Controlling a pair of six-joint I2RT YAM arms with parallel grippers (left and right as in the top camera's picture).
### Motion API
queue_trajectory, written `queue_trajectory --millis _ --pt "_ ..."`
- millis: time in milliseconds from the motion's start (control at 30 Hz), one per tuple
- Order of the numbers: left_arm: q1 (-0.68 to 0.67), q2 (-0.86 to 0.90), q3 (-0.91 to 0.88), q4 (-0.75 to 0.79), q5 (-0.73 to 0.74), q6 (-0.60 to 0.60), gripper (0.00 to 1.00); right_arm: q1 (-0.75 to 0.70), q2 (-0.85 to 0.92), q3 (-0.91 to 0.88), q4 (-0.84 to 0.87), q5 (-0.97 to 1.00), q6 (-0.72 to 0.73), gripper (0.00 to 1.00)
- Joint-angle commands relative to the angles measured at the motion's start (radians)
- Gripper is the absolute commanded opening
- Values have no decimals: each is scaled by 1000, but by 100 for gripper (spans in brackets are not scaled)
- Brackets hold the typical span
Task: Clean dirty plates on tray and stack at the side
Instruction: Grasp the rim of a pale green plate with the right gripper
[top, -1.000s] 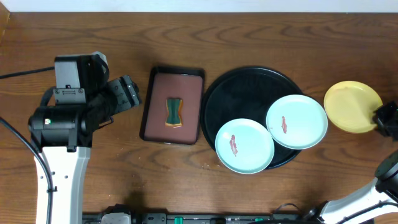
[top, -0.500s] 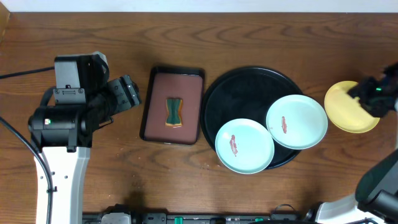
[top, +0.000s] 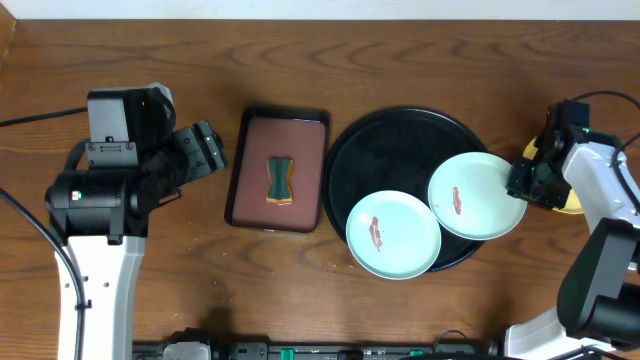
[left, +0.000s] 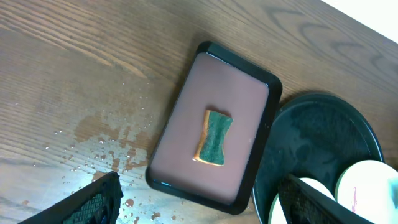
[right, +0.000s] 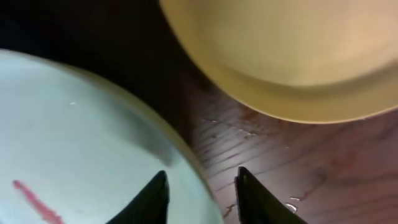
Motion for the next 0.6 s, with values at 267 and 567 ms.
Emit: queue_trajectory --millis 267,567 --pt "3 -2 17 2 -4 2 82 3 -6 -6 71 -18 19 1" --pt "-14 32 17 1 0 2 82 99 -22 1 327 -430 -30 1"
